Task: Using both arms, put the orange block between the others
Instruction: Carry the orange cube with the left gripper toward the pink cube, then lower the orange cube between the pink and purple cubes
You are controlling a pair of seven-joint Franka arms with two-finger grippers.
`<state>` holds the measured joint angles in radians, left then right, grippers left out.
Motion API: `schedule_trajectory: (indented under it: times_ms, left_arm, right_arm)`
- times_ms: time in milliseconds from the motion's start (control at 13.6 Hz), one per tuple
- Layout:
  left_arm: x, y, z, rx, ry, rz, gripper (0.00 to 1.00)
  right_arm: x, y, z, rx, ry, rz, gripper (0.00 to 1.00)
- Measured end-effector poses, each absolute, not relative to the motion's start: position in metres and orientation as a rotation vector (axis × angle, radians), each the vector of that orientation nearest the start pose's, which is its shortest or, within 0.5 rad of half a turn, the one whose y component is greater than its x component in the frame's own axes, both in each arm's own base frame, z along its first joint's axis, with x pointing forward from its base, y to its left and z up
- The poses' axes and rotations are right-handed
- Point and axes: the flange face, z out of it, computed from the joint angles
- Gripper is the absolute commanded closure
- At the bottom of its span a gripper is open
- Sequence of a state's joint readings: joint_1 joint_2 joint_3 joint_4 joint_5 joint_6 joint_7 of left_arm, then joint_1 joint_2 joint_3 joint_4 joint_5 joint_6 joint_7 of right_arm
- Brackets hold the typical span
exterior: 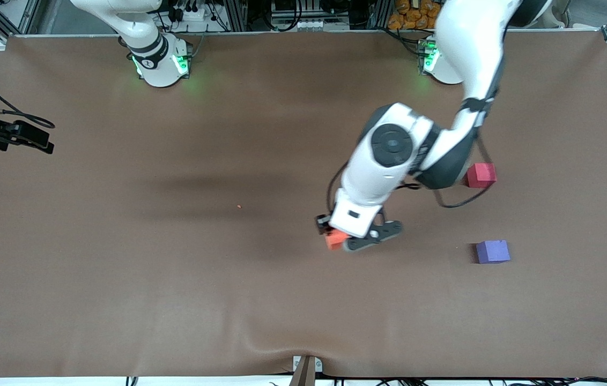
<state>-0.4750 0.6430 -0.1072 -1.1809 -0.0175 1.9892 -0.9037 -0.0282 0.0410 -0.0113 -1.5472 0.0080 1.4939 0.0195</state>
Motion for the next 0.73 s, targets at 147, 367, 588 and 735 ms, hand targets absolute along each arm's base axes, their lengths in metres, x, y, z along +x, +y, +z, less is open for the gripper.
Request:
schedule_trajectory:
  times_ms: [147, 367, 588, 735]
  left_arm:
    - [0.649, -0.353, 0.454, -3.235, -0.520, -0.080, 1.00]
    - [0.660, -0.292, 0.477, -3.207, -0.441, -0.018, 1.00]
    - [0.670, -0.239, 0.485, -3.187, -0.392, 0.041, 1.00]
    - [0.676, -0.201, 0.486, -3.178, -0.351, 0.087, 1.00]
  right_arm:
    - [0.557, -0.028, 0.607, -3.099, 0.071, 0.144, 0.00]
    - [0.557, -0.036, 0.610, -3.059, 0.071, 0.133, 0.00]
    - [0.557, -0.035, 0.610, -3.055, 0.068, 0.131, 0.00]
    - [0.557, -0.035, 0.610, -3.055, 0.063, 0.131, 0.00]
